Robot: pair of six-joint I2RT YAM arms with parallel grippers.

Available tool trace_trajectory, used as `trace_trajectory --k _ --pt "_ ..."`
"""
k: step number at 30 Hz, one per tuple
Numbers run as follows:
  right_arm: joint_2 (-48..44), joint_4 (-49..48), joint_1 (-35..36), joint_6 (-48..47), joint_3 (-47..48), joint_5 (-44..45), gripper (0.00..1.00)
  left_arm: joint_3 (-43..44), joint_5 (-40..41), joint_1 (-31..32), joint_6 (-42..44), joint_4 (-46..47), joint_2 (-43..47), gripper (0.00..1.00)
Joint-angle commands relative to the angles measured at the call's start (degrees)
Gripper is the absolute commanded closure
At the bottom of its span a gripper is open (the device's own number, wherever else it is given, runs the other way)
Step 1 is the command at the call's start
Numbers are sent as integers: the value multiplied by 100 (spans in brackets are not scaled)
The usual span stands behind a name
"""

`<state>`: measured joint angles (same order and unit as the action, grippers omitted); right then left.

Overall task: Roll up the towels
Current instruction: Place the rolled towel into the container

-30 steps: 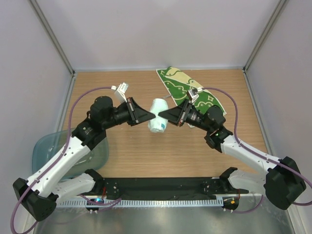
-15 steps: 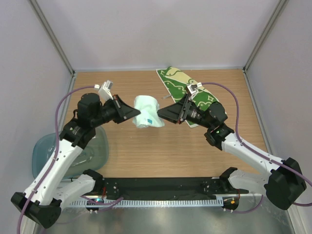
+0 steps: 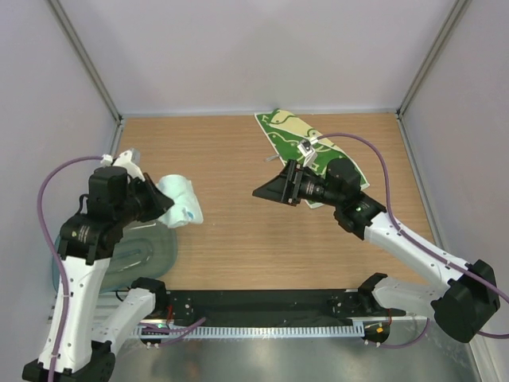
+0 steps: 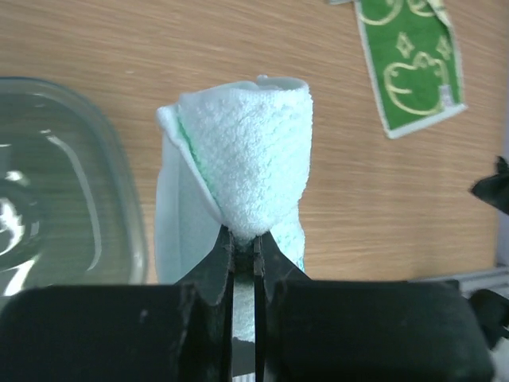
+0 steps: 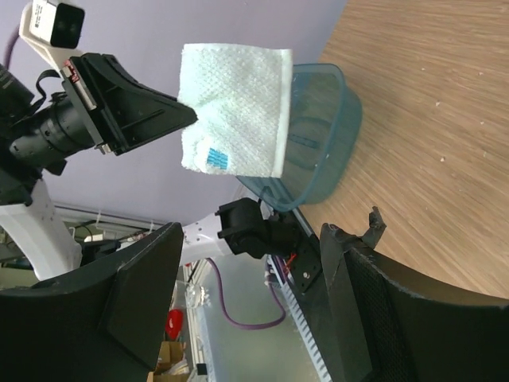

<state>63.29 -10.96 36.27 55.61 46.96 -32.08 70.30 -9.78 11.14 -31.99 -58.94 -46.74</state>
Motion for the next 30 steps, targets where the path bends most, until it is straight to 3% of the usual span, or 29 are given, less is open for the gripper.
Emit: trace_trajectory --k 1,9,12,30 --pt "-124 463 29 -473 296 -1 23 352 1526 -76 553 -1294 147 100" --pt "0 700 20 -587 279 -255 23 220 3735 -59 344 -1971 447 100" --pt "-44 928 20 -683 244 -290 23 475 4096 -59 53 -2297 201 100" --pt "-308 1720 12 -1105 -293 -440 24 -113 4195 -68 -115 -2061 -2198 100"
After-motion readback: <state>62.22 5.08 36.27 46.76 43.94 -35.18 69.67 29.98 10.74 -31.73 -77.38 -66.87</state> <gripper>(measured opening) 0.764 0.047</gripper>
